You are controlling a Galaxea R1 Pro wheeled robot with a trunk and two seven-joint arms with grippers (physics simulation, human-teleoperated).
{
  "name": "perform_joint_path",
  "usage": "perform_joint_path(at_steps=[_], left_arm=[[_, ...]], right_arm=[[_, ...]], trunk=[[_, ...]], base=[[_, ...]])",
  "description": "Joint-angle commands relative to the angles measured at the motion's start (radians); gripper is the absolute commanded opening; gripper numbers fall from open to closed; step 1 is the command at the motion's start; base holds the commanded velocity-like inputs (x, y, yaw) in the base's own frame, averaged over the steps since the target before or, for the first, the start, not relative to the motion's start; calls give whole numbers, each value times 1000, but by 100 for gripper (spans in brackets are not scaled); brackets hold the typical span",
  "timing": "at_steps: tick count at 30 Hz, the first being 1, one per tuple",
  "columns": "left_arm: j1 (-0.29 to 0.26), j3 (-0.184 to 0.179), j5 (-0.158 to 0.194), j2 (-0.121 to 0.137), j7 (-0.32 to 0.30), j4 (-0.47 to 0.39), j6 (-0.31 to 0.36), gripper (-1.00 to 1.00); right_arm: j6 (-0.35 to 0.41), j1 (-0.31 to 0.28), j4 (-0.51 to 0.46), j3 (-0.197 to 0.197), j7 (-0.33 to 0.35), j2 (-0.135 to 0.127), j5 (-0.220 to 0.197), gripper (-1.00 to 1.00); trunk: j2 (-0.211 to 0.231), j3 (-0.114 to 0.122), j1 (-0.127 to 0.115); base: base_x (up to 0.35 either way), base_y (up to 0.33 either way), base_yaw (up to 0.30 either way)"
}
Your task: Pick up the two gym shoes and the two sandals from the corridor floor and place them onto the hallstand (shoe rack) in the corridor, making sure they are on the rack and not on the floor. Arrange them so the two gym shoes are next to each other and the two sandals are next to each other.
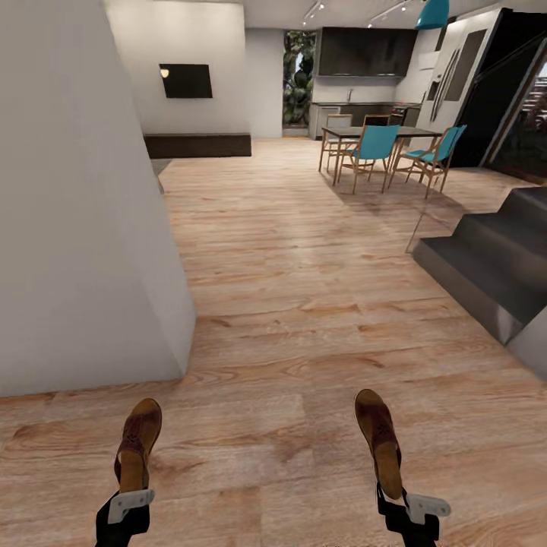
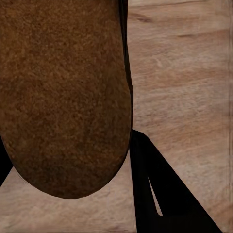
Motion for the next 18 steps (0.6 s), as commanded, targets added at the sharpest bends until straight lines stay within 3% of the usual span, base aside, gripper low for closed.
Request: perform_joint_path(at_steps=[1, 4, 18], left_arm=[[0, 2, 7, 0, -7, 0, -2, -100], [0, 2, 7, 0, -7, 0, -1, -100], [0, 2, 8, 0, -7, 0, -2, -100]], right_arm=[[-3, -1, 1, 0, 1, 0, -6, -100], [-3, -1, 2, 0, 1, 0, -6, -100], [-3, -1, 2, 0, 1, 0, -6, -100]], trunk=[[7, 3, -4], [28, 12, -16], [28, 12, -16]], base=[[0, 0, -299], [0, 0, -300], [0, 0, -300]])
